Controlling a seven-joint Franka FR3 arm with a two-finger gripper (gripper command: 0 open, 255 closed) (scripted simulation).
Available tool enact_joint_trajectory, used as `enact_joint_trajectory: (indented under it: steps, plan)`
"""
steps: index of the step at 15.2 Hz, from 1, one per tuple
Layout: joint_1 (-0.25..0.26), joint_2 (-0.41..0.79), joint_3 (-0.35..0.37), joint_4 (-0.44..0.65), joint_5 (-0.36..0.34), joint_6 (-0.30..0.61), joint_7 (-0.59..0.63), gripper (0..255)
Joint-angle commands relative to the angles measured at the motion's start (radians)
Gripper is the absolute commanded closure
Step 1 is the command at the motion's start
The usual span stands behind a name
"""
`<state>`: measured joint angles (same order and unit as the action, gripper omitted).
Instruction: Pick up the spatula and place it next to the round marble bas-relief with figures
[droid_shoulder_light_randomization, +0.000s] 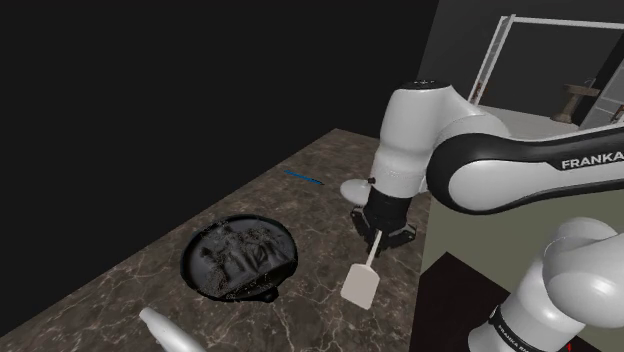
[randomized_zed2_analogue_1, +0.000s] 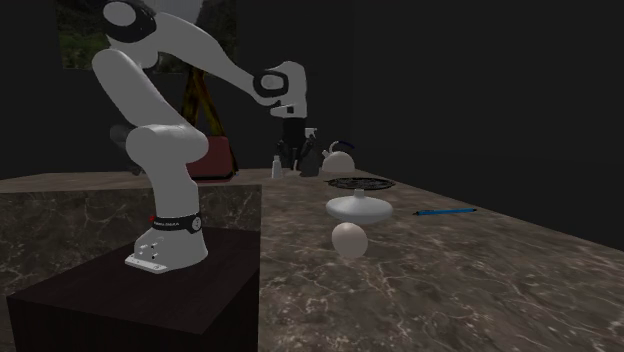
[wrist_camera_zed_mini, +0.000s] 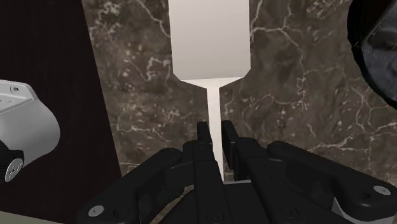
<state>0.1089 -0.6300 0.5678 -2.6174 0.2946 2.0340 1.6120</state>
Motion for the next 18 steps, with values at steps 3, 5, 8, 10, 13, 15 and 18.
enact_joint_trajectory:
  steps: [3,5,8,10,13,15,18]
  plan:
    - [0.016,0.061,0.095,0.07,0.022,0.004,0.109,255]
    - [0.018,0.096,0.145,0.109,0.025,0.006,0.166,255]
    - [0.011,0.157,0.224,0.176,0.018,0.011,0.254,255]
    - [-0.001,0.204,0.281,0.225,0.004,0.015,0.316,255]
    - [-0.031,0.287,0.376,0.306,-0.037,0.02,0.419,255]
    - [-0.058,0.353,0.446,0.362,-0.082,0.023,0.494,255]
    - [-0.07,0.379,0.469,0.337,-0.098,0.068,0.51,255]
